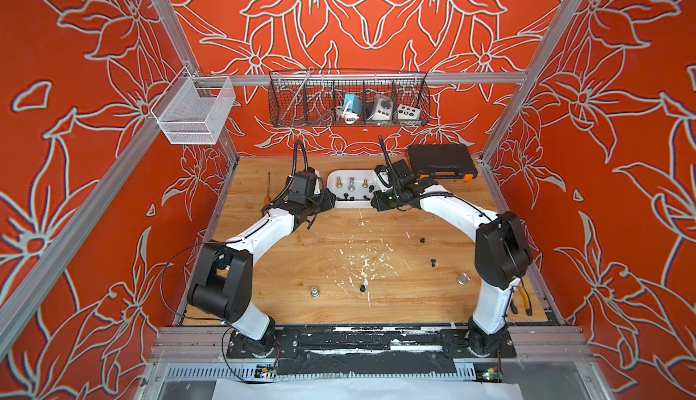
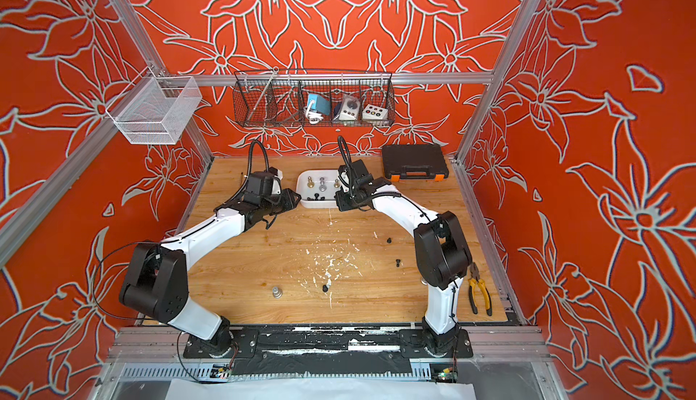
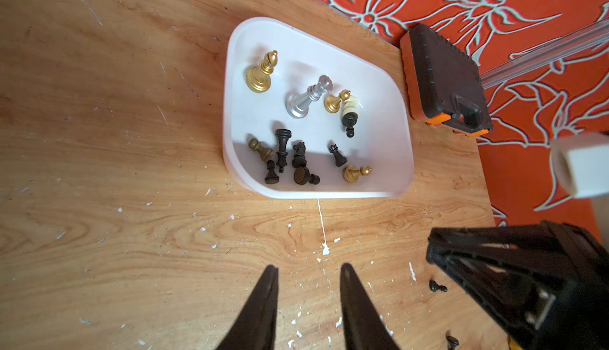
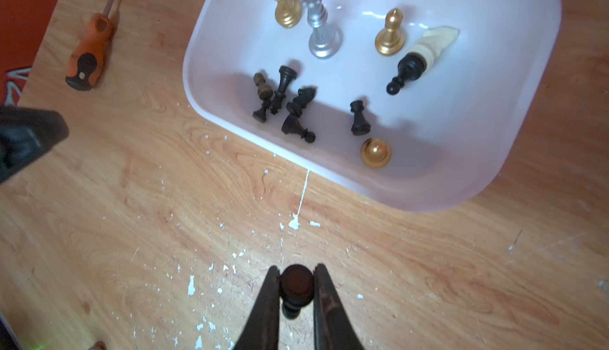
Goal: Put the chess pieces into the storage box
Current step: Place the chess piece in the storage box.
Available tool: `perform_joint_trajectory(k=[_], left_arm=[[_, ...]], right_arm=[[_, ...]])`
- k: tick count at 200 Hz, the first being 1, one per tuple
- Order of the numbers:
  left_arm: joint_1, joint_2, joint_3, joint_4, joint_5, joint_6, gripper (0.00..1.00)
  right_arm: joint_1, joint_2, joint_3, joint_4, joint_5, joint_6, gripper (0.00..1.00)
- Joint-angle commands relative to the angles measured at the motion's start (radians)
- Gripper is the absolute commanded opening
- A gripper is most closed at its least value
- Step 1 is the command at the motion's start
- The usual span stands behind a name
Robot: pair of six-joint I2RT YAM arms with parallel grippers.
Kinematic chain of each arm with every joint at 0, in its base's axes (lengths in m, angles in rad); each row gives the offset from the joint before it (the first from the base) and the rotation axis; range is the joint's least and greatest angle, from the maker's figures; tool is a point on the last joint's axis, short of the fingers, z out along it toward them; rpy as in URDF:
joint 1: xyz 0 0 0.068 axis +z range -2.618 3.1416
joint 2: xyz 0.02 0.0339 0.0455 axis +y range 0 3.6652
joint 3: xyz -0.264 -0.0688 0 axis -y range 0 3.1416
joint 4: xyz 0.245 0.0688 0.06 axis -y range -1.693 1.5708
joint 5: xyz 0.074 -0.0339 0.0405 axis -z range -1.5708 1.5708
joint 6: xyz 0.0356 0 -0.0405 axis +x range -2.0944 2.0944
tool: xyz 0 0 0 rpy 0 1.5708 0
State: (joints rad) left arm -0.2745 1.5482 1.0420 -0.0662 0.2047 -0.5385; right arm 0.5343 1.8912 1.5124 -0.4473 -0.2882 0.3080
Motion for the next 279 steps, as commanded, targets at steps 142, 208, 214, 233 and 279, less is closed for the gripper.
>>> perform_joint_trajectory(k=[142,208,214,233,279], left_arm=[[0.011,-0.115,-0.105,0.028,0.001,-0.018,0.33],[0.011,-0.116,-0.114,0.031,0.004,-0.017,0.33],[0.011,-0.115,-0.115,0.031,0.004,-0.017,0.33],[0.011,-0.114,-0.114,0.031,0.006,-0.016,0.33],[0.01,-0.117,-0.114,0.031,0.005,-0.015,0.33]], right_arm=[[-0.074,0.3,0.347,0.027,-0.049,0.098,0.13],[-0.074,0.33,0.379,0.02,-0.07,0.104,0.19],[-0.074,0.33,0.379,0.02,-0.071,0.105,0.19],[-0.074,0.332,0.381,0.02,-0.072,0.105,0.22],[-0.074,0.331,0.389,0.014,-0.077,0.107,0.32]])
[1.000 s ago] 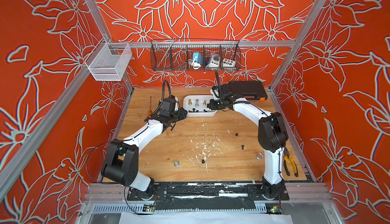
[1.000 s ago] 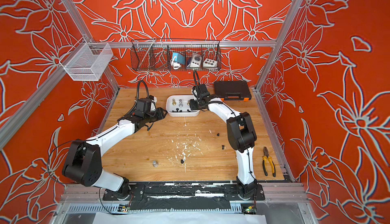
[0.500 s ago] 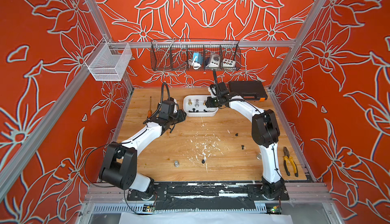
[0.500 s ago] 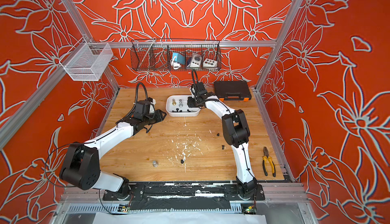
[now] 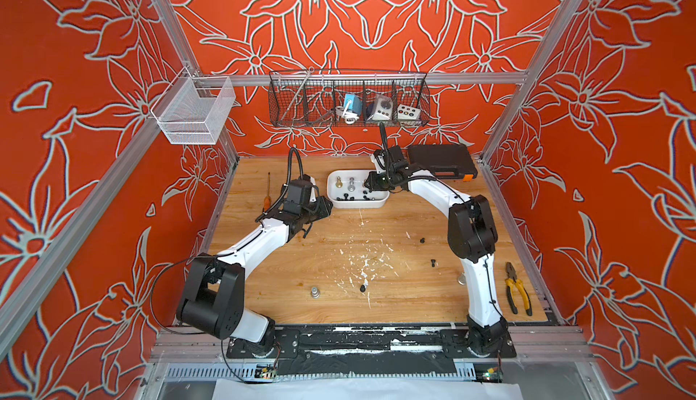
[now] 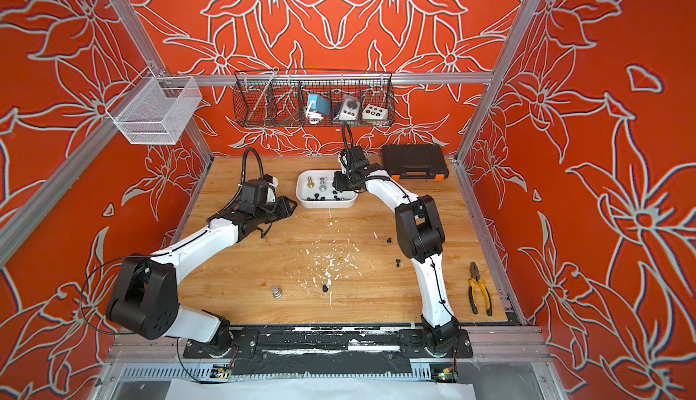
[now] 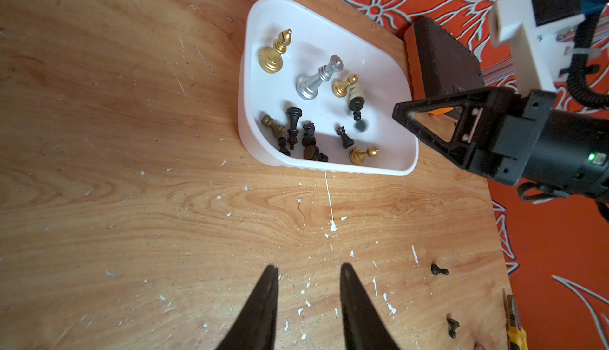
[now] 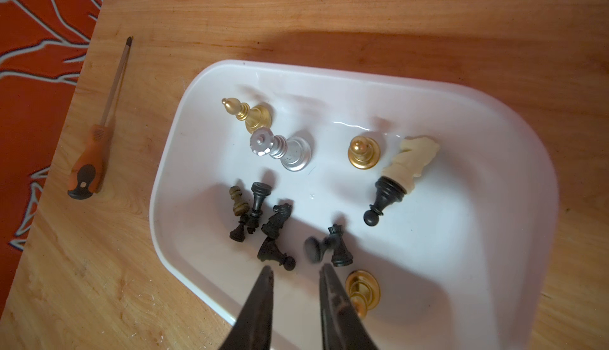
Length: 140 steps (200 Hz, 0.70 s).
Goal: Put the chess pieces into the storage box
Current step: Place the chess piece in the storage box.
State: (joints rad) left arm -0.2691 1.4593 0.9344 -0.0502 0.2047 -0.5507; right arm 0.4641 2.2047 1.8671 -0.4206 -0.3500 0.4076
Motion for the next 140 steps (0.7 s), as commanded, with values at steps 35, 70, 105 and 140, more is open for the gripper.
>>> perform_joint_trajectory(k=[35,70,105,140], left_arm=[[0.005,-0.026,-0.006,0.015,0.006,0.0,0.33],[0.005,-0.024,-0.004,0.013,0.005,0.003,0.33],[0.005,-0.028,-0.011,-0.03,-0.011,0.038,0.35],[0.005,-0.059,-0.036,-0.052,-0.037,0.068,0.35]], right_arm=[[-0.005,0.015,0.029,-0.015,-0.017,0.011,0.38],[-0.004,0.003,0.02,-0.02,-0.017,0.011,0.4],[-0.004,-0.039,-0.008,-0.018,-0.017,0.004,0.42],[-0.005,-0.095,-0.053,-0.021,-0.018,-0.007,0.43]])
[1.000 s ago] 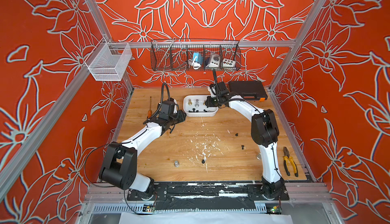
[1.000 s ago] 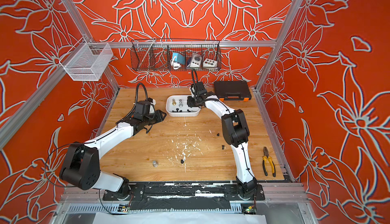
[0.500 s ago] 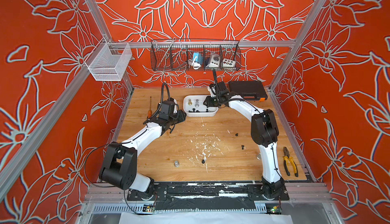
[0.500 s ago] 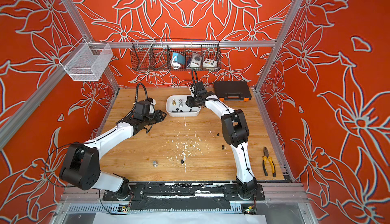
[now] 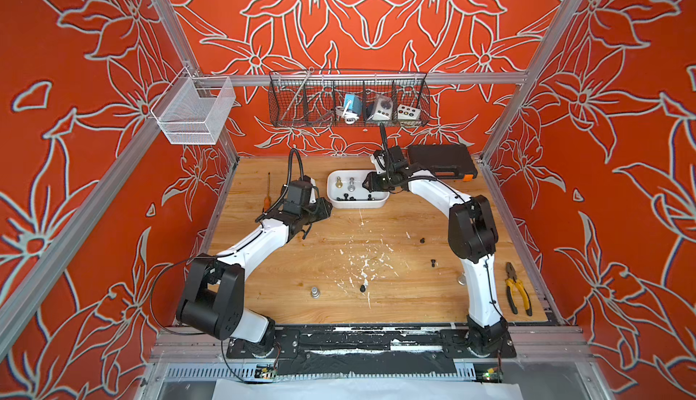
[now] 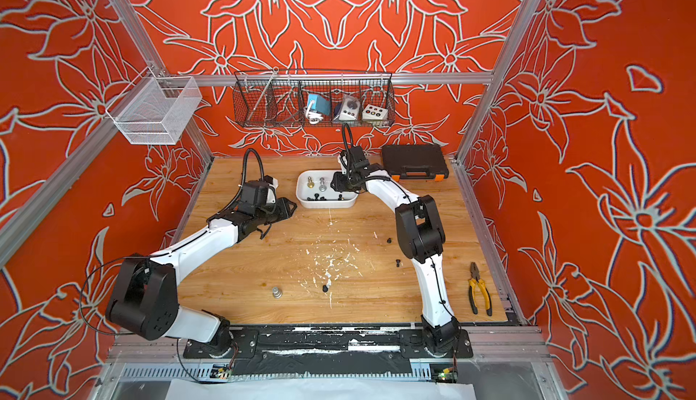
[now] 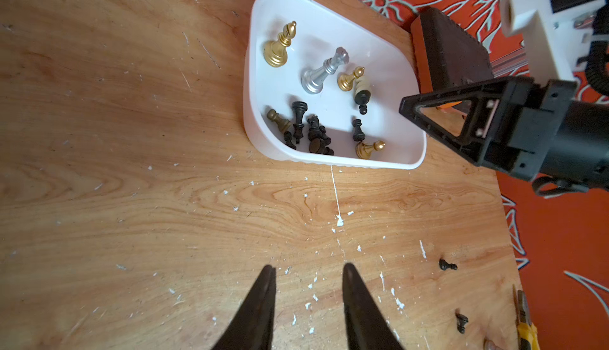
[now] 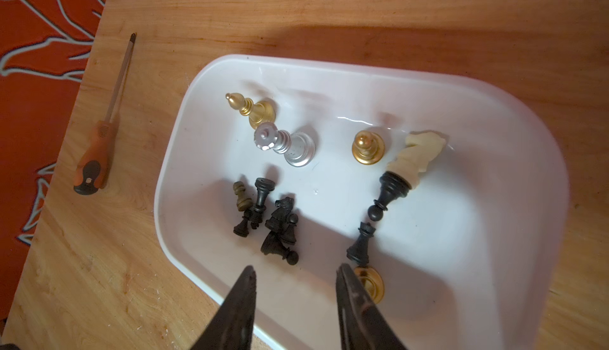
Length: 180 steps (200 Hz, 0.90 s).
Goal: Put the chess pieces into the storage box
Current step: Place the chess piece in the storage box, then pick up the chess piece at the center of the board.
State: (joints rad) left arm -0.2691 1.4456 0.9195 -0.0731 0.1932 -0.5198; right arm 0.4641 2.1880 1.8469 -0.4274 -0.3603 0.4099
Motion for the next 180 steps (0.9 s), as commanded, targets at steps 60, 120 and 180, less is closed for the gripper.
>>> perform_joint_trajectory(k=[60,120,180], left_arm=[[0.005,-0.117,-0.06,-0.158,-0.128,0.096,0.36],[-0.013,-0.245,-0.145,-0.334,-0.171,0.099,0.37],[-0.118,-0.356,-0.239,-0.449,-0.183,0.05,0.38]], right_arm=[[-0.006,-0.274,-0.207,-0.03,-0.001,-0.059,0.44],[-0.006,-0.442,-0.442,-0.059,0.019,-0.109,0.45],[-0.015,-0.509,-0.594,-0.087,0.038,-0.135,0.46]])
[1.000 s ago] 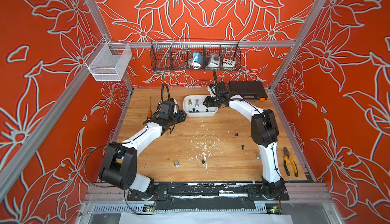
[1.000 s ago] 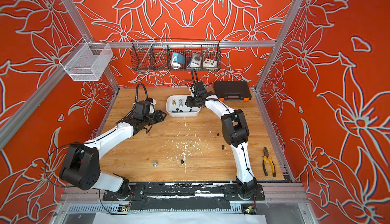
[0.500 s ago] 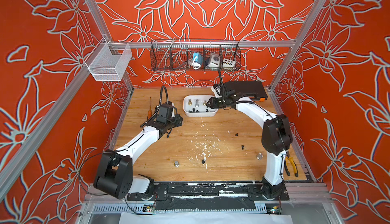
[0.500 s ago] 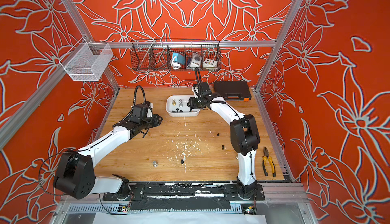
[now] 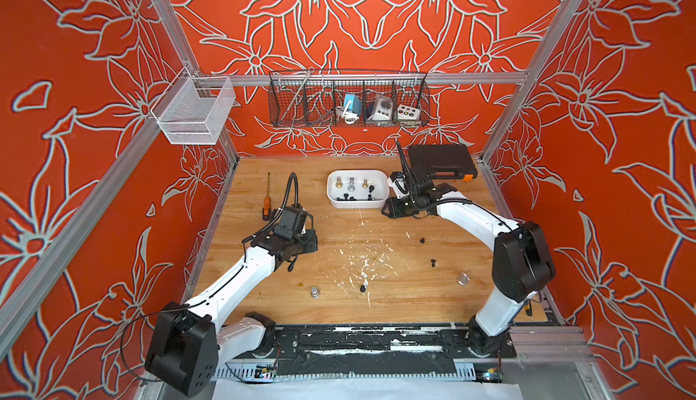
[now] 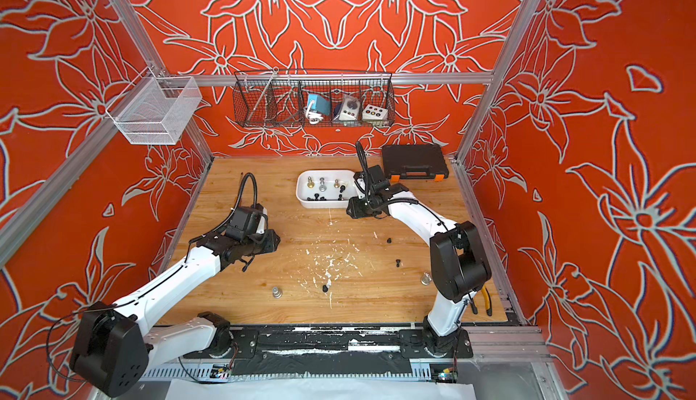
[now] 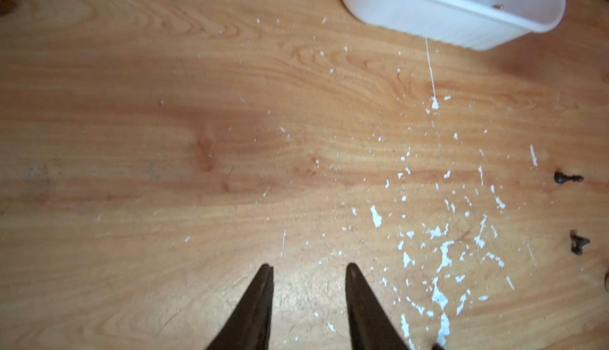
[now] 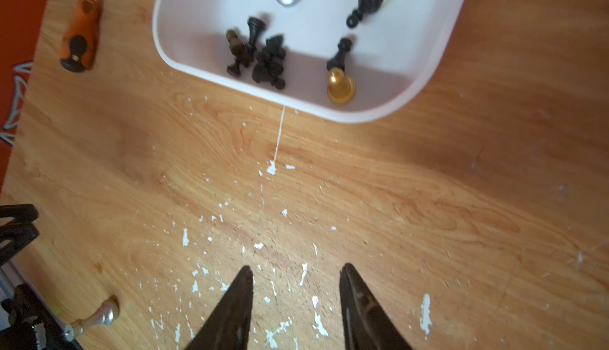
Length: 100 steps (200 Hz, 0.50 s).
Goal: Put the chess pieces into the storage box
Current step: Pick up the chess piece at the center of the board.
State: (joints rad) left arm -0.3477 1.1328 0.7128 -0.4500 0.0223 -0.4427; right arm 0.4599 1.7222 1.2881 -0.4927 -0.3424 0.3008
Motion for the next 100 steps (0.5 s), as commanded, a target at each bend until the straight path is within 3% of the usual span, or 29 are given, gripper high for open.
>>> perform_joint_trajectory(k=[1,100], left_arm=[[-0.042,-0.045,-0.033,-0.074,-0.013,-0.029,0.38],[-0.218,-0.076,-0.068,-0.25,-0.039,-0.21,0.38]], right_arm=[[-0.011,-0.043,-0.036,-0.022,0.02,-0.026,0.46],[-0.023,-0.034,-0.085,0.009,-0.009,-0.006,0.46]])
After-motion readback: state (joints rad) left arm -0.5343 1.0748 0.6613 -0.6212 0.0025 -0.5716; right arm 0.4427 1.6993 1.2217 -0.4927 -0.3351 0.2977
